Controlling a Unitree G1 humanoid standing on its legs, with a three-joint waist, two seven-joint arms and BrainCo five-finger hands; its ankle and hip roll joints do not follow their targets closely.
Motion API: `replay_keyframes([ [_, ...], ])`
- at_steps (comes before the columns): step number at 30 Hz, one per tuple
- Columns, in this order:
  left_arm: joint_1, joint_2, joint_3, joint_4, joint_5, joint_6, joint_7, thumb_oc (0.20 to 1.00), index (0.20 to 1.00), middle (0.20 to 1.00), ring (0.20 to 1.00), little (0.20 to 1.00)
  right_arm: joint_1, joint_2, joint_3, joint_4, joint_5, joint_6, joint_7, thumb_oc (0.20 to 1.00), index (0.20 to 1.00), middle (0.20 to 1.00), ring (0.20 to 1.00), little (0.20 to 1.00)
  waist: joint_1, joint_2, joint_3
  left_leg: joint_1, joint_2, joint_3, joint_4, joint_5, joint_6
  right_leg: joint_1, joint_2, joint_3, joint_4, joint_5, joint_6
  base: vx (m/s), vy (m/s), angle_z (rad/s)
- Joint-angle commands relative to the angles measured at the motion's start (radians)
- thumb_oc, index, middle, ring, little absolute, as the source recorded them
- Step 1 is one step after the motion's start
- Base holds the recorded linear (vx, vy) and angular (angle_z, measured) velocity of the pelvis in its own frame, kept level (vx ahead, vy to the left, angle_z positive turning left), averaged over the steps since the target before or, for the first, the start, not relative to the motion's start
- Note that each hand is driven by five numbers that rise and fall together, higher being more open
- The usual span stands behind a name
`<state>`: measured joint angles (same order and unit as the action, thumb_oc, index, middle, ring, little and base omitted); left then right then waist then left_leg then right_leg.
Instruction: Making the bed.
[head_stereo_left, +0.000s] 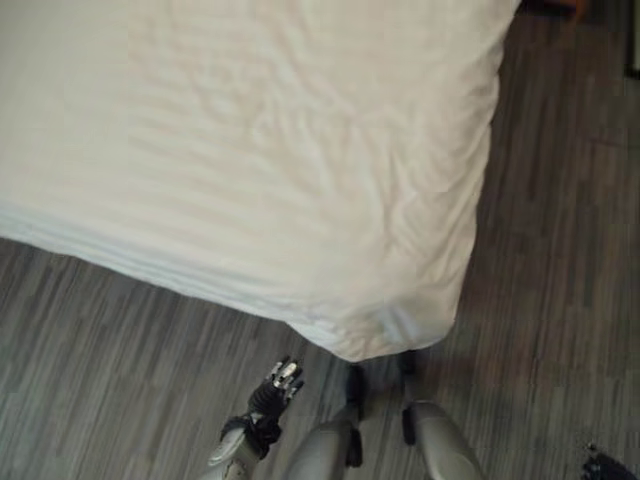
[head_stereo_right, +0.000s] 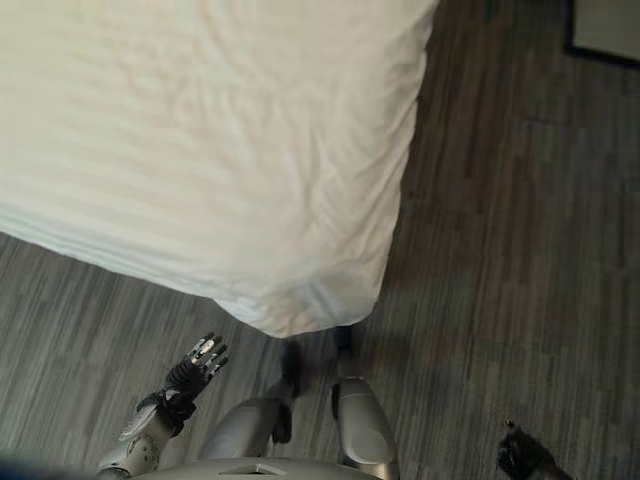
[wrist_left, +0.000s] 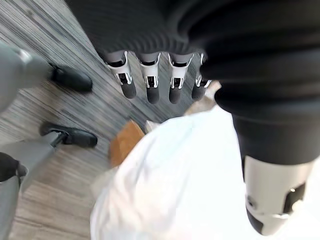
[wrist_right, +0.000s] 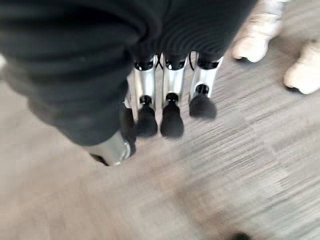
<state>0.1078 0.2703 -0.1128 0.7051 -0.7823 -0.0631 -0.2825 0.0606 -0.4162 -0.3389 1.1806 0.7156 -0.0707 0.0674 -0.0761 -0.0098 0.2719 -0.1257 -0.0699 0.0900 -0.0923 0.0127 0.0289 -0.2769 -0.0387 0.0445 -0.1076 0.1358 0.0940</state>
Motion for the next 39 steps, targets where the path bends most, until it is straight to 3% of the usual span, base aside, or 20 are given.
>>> replay_keyframes([
  [1,-0.043,0.016,-0.035,0.024,0.028,-0.041,0.020,1.000,1.000,1.000,1.000,1.000,0.010,0.064,0.051,-0.235,0.085,-0.102,-0.058,1.000,1.000,1.000,1.000,1.000,-0.039,0.056,-0.026,-0.031,0.034,-0.033,0.005,0.028,-0.051,0.043,-0.039,0.041,0.075,0.019,0.095,-0.20,-0.045,-0.95],
  [2,-0.054,0.031,-0.046,-0.002,0.057,-0.050,0.038,1.000,1.000,1.000,1.000,1.000,0.023,0.112,0.065,-0.332,0.076,-0.123,-0.082,1.000,1.000,1.000,1.000,1.000,-0.032,0.061,-0.033,-0.022,0.065,-0.013,0.005,0.035,-0.051,0.052,-0.062,0.028,0.129,-0.029,0.082,-0.24,-0.113,-0.73],
  [5,-0.049,0.032,-0.057,-0.047,0.063,-0.042,0.034,1.000,1.000,1.000,1.000,1.000,0.011,0.142,0.093,-0.423,0.025,-0.134,-0.116,1.000,1.000,1.000,1.000,1.000,-0.001,0.067,-0.050,-0.022,0.101,0.019,0.005,0.049,-0.062,0.113,-0.150,-0.069,0.165,-0.056,0.069,-0.15,-0.131,-0.45],
  [6,-0.045,0.029,-0.056,-0.057,0.060,-0.036,0.031,1.000,1.000,1.000,1.000,1.000,0.014,0.154,0.118,-0.467,-0.010,-0.128,-0.124,1.000,1.000,1.000,1.000,1.000,0.009,0.062,-0.065,-0.020,0.109,0.025,0.005,0.052,-0.065,0.138,-0.181,-0.090,0.167,-0.041,0.072,-0.24,-0.325,-0.44],
  [7,-0.035,0.025,-0.050,-0.049,0.065,-0.035,0.026,1.000,1.000,1.000,1.000,1.000,0.000,0.167,0.158,-0.507,-0.053,-0.125,-0.134,1.000,1.000,1.000,1.000,1.000,0.035,0.044,-0.105,-0.017,0.134,0.050,0.005,0.067,-0.080,0.189,-0.255,-0.128,0.161,0.009,0.091,-0.16,-0.248,-0.22],
  [9,-0.024,0.023,-0.043,-0.045,0.066,-0.035,0.026,1.000,1.000,1.000,1.000,1.000,-0.011,0.178,0.180,-0.530,-0.061,-0.123,-0.137,1.000,1.000,1.000,1.000,1.000,0.050,0.027,-0.121,-0.009,0.141,0.063,0.005,0.069,-0.086,0.213,-0.284,-0.139,0.149,0.039,0.106,-0.14,-0.252,-0.15],
  [12,0.008,0.015,0.004,-0.027,0.065,-0.031,0.030,1.000,1.000,1.000,1.000,1.000,-0.010,0.200,0.258,-0.662,-0.104,-0.110,-0.109,1.000,1.000,1.000,1.000,1.000,0.095,-0.012,-0.155,-0.002,0.196,0.126,0.005,0.094,-0.121,0.260,-0.336,-0.246,0.111,0.068,0.146,-0.24,-0.394,-0.75],
  [14,0.020,0.010,0.042,-0.033,0.047,-0.038,0.035,1.000,1.000,1.000,1.000,1.000,0.005,0.196,0.302,-0.722,-0.123,-0.102,-0.083,1.000,1.000,1.000,1.000,1.000,0.116,-0.026,-0.164,-0.022,0.250,0.148,0.005,0.128,-0.154,0.278,-0.297,-0.290,0.044,-0.003,0.157,-0.28,-0.565,-0.54],
  [15,0.008,0.000,0.054,-0.019,0.041,-0.048,0.053,1.000,1.000,1.000,1.000,1.000,0.020,0.200,0.338,-0.760,-0.108,-0.105,-0.076,1.000,1.000,1.000,1.000,1.000,0.116,-0.013,-0.155,-0.032,0.305,0.125,0.005,0.179,-0.188,0.288,-0.237,-0.264,0.034,-0.081,0.128,-0.22,-0.519,-0.74],
  [16,0.008,0.000,0.055,-0.019,0.041,-0.048,0.053,1.000,1.000,1.000,1.000,1.000,0.020,0.200,0.338,-0.761,-0.108,-0.104,-0.076,1.000,1.000,1.000,1.000,1.000,0.116,-0.011,-0.155,-0.032,0.308,0.124,0.005,0.179,-0.190,0.287,-0.234,-0.264,0.036,-0.082,0.126,-0.16,-0.544,-0.93],
  [18,0.006,-0.016,0.078,-0.028,0.030,-0.051,0.074,1.000,1.000,1.000,1.000,1.000,0.036,0.198,0.371,-0.818,-0.091,-0.105,-0.055,1.000,1.000,1.000,1.000,1.000,0.111,0.002,-0.133,-0.012,0.374,0.102,0.005,0.222,-0.211,0.307,-0.170,-0.261,0.051,-0.130,0.087,-0.08,-0.472,-0.26],
  [20,-0.007,-0.059,0.089,0.000,0.012,-0.055,0.081,1.000,1.000,1.000,1.000,1.000,0.027,0.175,0.400,-0.821,-0.117,-0.104,-0.053,1.000,1.000,1.000,1.000,1.000,0.129,-0.006,-0.101,-0.013,0.335,-0.052,0.091,0.243,-0.184,0.323,-0.138,-0.228,0.040,-0.129,0.056,-0.16,-0.487,0.01],
  [21,0.002,-0.087,0.089,-0.014,-0.007,-0.057,0.088,1.000,1.000,1.000,1.000,1.000,0.014,0.174,0.417,-0.835,-0.134,-0.104,-0.065,1.000,1.000,1.000,1.000,1.000,0.144,-0.034,-0.089,-0.025,0.215,-0.202,0.231,0.159,-0.156,0.314,-0.130,-0.184,0.024,-0.108,0.045,-0.22,-0.483,-0.60],
  [23,0.034,-0.097,0.082,-0.046,-0.011,-0.054,0.078,1.000,1.000,1.000,1.000,1.000,0.023,0.177,0.423,-0.841,-0.120,-0.100,-0.043,1.000,1.000,1.000,1.000,1.000,0.148,-0.057,-0.102,-0.034,0.111,-0.209,0.341,0.080,-0.125,0.299,-0.127,-0.137,0.020,-0.089,0.035,-0.11,-0.325,-0.73],
  [25,0.044,-0.093,0.078,-0.063,-0.004,-0.053,0.070,1.000,1.000,1.000,1.000,1.000,0.031,0.173,0.425,-0.842,-0.132,-0.097,-0.036,1.000,1.000,1.000,1.000,1.000,0.148,-0.059,-0.114,-0.028,0.085,-0.183,0.346,0.053,-0.104,0.300,-0.117,-0.123,0.020,-0.087,0.032,0.00,-0.133,-0.90],
  [27,0.058,-0.087,0.063,-0.099,0.021,-0.052,0.051,1.000,1.000,1.000,1.000,1.000,0.053,0.150,0.417,-0.879,-0.242,-0.095,-0.045,1.000,1.000,1.000,1.000,1.000,0.137,-0.050,-0.155,0.027,0.002,-0.136,0.242,-0.012,-0.047,0.293,-0.074,-0.119,0.020,-0.080,0.024,0.02,-0.101,-1.05],
  [30,0.025,-0.092,0.026,-0.096,0.046,-0.069,0.065,1.000,1.000,1.000,1.000,1.000,0.058,0.171,0.402,-0.913,-0.299,-0.112,-0.083,1.000,1.000,1.000,1.000,1.000,0.089,-0.016,-0.197,0.129,0.000,-0.122,0.063,-0.003,-0.018,0.291,-0.038,-0.123,0.020,-0.083,0.030,0.00,0.028,0.26],
  [37,0.010,-0.070,0.005,-0.134,0.076,-0.074,0.086,1.000,1.000,1.000,1.000,1.000,0.081,0.220,0.411,-0.917,-0.247,-0.112,-0.081,1.000,1.000,1.000,1.000,1.000,0.077,-0.017,-0.199,0.164,0.010,-0.123,0.031,0.000,-0.011,0.309,-0.038,-0.122,0.034,-0.083,0.026,-0.01,0.048,0.11],
  [38,0.027,-0.039,0.046,-0.313,0.277,-0.110,0.277,1.000,1.000,1.000,1.000,1.000,0.118,0.181,0.274,-0.836,-0.075,-0.139,-0.172,1.000,1.000,1.000,1.000,1.000,0.069,-0.043,-0.186,0.166,0.090,-0.031,0.175,-0.074,-0.064,0.290,-0.041,-0.214,0.059,-0.095,0.009,-0.02,0.053,0.07],
  [39,0.021,-0.041,0.039,-0.302,0.271,-0.107,0.282,1.000,1.000,1.000,1.000,1.000,0.111,0.195,0.269,-0.827,-0.041,-0.146,-0.186,1.000,1.000,1.000,1.000,1.000,0.060,-0.030,-0.197,0.190,0.088,-0.023,0.095,-0.068,-0.063,0.285,-0.037,-0.214,0.061,-0.090,0.015,-0.01,0.052,0.08],
])
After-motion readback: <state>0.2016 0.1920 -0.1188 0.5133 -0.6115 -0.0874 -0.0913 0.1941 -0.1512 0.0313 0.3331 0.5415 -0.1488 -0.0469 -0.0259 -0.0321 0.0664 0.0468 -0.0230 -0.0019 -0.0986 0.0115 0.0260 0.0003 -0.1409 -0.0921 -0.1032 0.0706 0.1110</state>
